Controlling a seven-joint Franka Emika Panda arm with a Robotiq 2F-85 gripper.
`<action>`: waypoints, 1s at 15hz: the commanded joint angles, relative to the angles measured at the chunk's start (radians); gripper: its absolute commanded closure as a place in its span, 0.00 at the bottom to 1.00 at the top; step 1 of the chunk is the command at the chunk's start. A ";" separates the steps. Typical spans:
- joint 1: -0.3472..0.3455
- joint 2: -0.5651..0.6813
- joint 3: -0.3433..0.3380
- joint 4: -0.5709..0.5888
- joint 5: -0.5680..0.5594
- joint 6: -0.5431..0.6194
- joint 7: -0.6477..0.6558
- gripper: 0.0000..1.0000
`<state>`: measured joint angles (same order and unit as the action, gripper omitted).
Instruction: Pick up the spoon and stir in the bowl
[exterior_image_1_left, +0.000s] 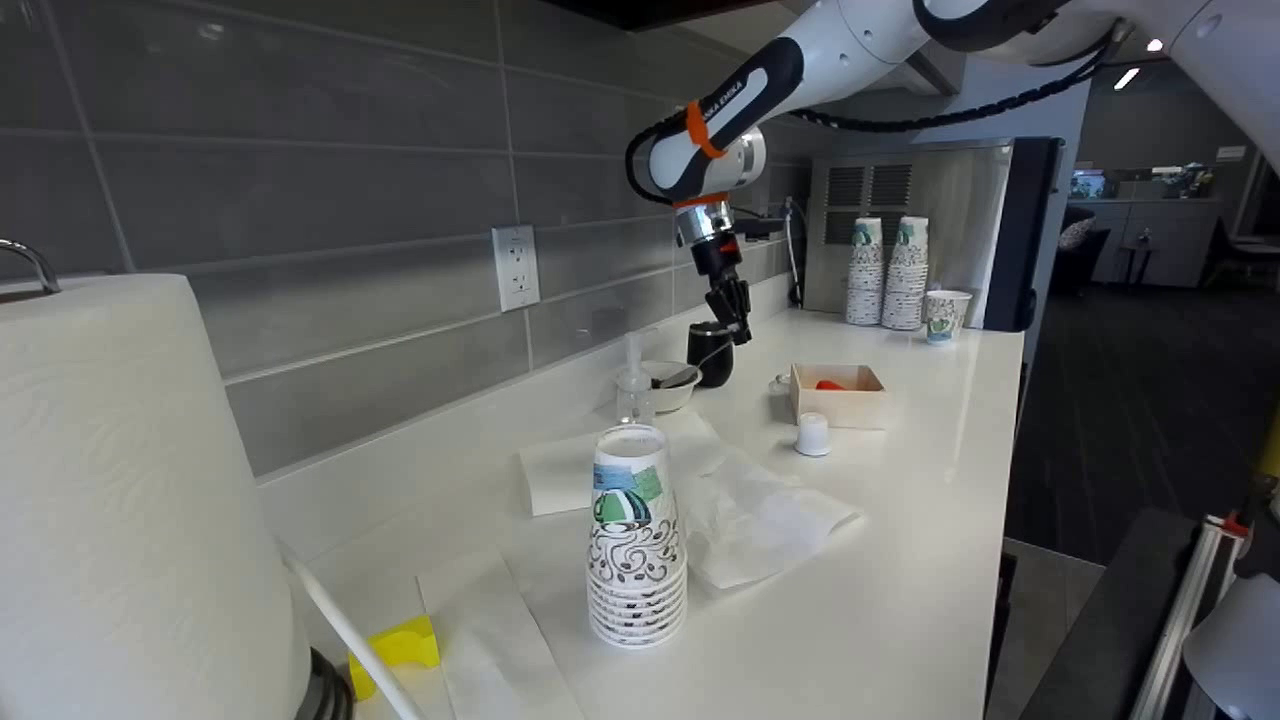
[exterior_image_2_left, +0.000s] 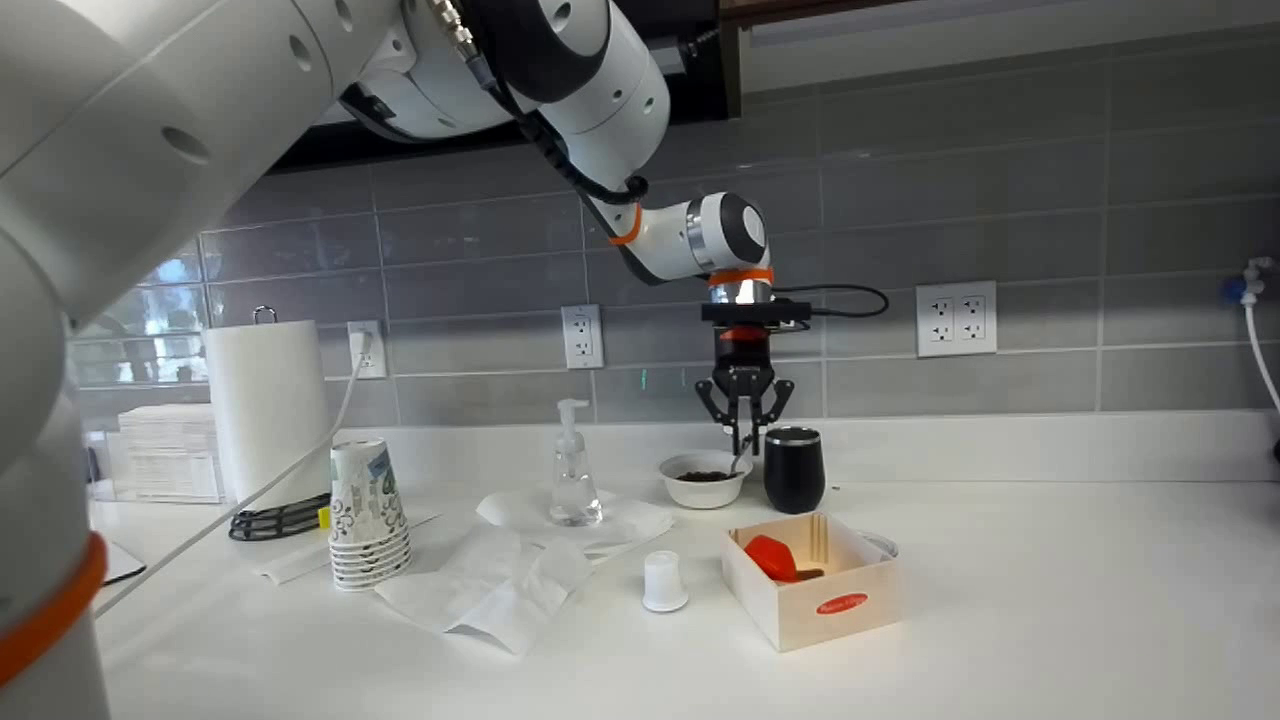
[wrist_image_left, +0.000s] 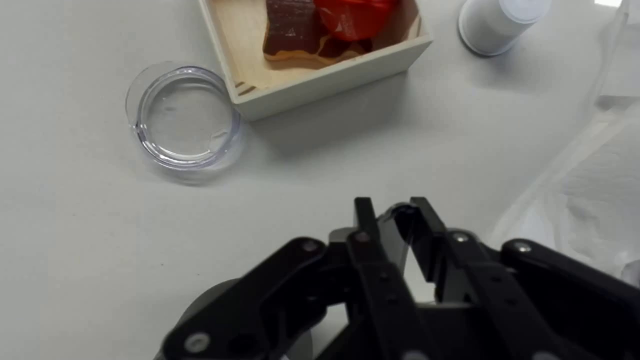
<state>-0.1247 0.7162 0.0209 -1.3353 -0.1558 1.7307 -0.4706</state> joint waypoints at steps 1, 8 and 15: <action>-0.052 -0.068 0.021 -0.148 0.047 0.144 -0.077 0.94; -0.077 -0.101 0.028 -0.271 0.090 0.266 -0.165 0.94; -0.071 -0.130 0.031 -0.320 0.112 0.283 -0.190 0.53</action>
<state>-0.1837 0.6349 0.0427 -1.5936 -0.0692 1.9832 -0.6321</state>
